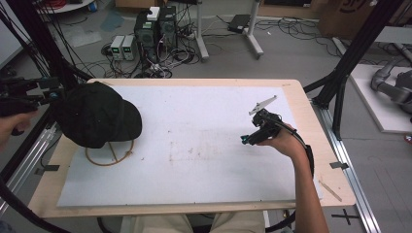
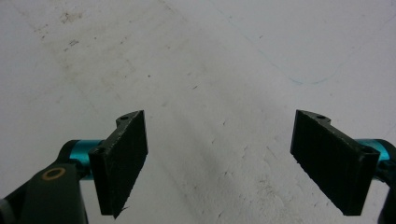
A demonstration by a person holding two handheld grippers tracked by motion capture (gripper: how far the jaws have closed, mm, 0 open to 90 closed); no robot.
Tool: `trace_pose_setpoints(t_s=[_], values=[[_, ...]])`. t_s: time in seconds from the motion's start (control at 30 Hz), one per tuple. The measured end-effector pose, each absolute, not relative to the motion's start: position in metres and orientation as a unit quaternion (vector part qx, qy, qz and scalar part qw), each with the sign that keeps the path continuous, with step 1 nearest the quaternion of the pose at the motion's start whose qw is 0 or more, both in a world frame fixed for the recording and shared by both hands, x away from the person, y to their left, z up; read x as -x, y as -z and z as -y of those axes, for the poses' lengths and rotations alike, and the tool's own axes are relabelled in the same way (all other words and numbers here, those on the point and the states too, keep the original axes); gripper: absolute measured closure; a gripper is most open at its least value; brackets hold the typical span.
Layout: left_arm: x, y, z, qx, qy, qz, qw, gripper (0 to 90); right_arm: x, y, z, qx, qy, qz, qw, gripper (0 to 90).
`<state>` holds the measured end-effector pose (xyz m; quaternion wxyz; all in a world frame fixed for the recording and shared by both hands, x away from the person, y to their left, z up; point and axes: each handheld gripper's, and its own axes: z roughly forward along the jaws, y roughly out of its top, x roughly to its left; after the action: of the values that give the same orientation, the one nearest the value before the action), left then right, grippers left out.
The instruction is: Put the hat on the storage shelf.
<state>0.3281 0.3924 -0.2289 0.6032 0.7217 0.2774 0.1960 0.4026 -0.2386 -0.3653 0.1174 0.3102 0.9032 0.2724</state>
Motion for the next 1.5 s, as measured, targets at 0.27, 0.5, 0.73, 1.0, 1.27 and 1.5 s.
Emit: trace_pose_setpoints(t_s=[0.27, 0.5, 0.73, 1.0, 1.27, 1.5], values=[[-0.336, 0.222, -0.368, -0.734, -0.183, -0.261, 0.599, 40.0, -0.403, 0.365, 0.239, -0.309, -0.273, -0.903, 0.116, 18.6], [-0.345, 0.22, -0.338, -0.751, -0.167, -0.244, 0.591, 39.3, -0.403, 0.365, 0.239, -0.31, -0.273, -0.903, 0.116, 18.6], [-0.355, 0.218, -0.315, -0.762, -0.152, -0.231, 0.585, 39.2, -0.402, 0.364, 0.24, -0.311, -0.275, -0.902, 0.115, 18.6], [-0.362, 0.22, -0.296, -0.773, -0.136, -0.224, 0.578, 39.2, -0.401, 0.361, 0.245, -0.313, -0.283, -0.899, 0.119, 18.6], [-0.363, 0.229, -0.268, -0.784, -0.117, -0.221, 0.568, 37.3, -0.401, 0.363, 0.241, -0.31, -0.281, -0.901, 0.115, 18.6], [-0.366, 0.237, -0.247, -0.785, -0.104, -0.217, 0.57, 37.3, -0.401, 0.362, 0.243, -0.311, -0.285, -0.899, 0.116, 18.6]])
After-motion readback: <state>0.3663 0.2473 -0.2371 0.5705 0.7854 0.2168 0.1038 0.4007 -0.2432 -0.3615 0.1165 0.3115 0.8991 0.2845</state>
